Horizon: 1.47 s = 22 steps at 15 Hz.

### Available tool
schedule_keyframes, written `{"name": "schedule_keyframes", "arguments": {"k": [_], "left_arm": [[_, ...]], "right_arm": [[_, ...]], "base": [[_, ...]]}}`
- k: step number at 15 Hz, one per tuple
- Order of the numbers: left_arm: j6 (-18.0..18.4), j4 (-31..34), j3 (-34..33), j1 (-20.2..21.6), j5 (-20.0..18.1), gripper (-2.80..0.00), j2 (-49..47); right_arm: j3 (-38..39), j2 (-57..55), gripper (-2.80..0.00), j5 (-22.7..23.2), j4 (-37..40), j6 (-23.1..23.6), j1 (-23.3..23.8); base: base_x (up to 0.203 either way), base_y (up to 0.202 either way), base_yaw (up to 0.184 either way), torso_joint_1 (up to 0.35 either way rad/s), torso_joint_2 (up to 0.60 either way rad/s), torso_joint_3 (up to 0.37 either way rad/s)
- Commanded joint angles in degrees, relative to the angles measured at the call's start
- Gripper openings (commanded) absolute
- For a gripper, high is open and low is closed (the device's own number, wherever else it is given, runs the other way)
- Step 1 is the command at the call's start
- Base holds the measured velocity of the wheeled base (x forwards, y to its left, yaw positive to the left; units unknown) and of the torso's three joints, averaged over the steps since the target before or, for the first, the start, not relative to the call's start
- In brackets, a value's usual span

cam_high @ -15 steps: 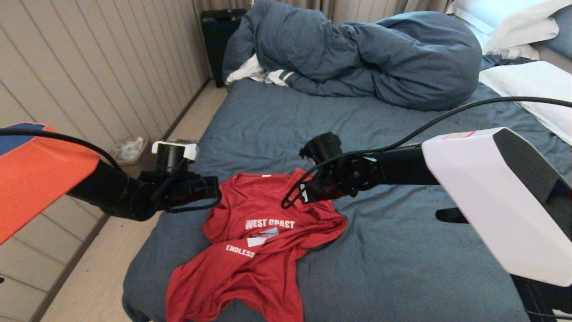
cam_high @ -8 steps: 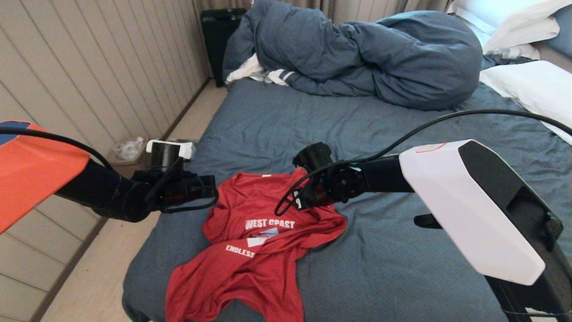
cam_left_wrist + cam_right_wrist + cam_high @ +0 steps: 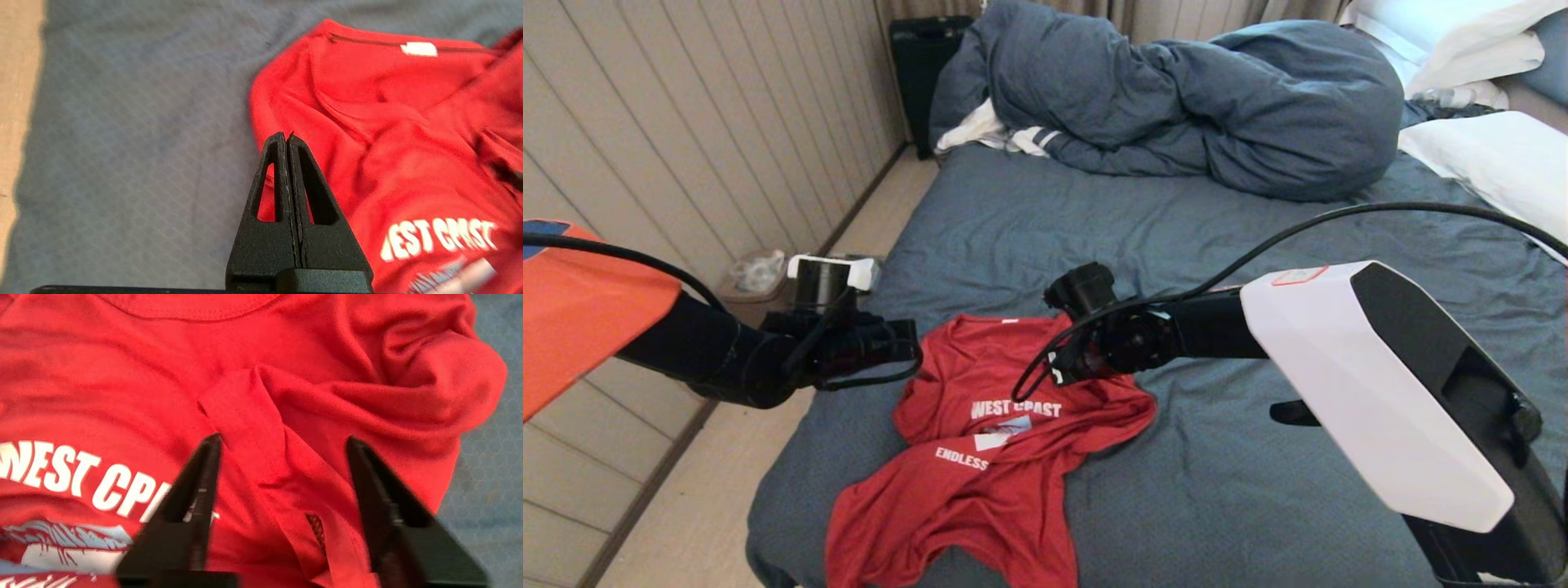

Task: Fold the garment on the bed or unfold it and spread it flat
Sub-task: Unford the red T-shirt

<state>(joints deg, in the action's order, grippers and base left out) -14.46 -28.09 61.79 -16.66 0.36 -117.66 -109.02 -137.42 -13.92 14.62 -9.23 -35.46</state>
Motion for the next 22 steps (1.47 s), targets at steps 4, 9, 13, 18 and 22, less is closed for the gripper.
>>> {"name": "schedule_keyframes", "arguments": {"k": [4,9,13,18,22], "left_arm": [[0.0,-1.0,-0.6,0.0,0.1,-2.80,0.1],[0.0,-1.0,-0.6,-0.1,0.0,-2.80,-0.7],[0.0,-1.0,-0.6,-0.1,0.0,-2.80,-0.7],[0.0,-1.1,-1.3,-0.6,-0.1,-2.80,-0.6],[0.0,-1.1,-1.4,-0.6,-0.1,-2.80,-0.1]], "right_arm": [[-1.0,-1.6,0.00,0.0,-1.6,-0.1,-0.5],[-2.0,-3.5,-2.80,0.0,-1.6,-0.2,-0.2],[-2.4,-3.2,-2.80,-0.1,-1.6,-0.1,0.0],[-1.7,1.8,-2.80,-0.7,-1.6,-0.3,1.5],[-1.4,5.1,-2.80,-0.8,-1.6,-0.3,8.1]], "base": [[0.000,0.000,0.000,0.000,0.00,0.000],[0.000,0.000,0.000,0.000,0.00,0.000],[0.000,0.000,0.000,0.000,0.00,0.000],[0.000,0.000,0.000,0.000,0.00,0.000],[0.000,0.000,0.000,0.000,0.00,0.000]]}}
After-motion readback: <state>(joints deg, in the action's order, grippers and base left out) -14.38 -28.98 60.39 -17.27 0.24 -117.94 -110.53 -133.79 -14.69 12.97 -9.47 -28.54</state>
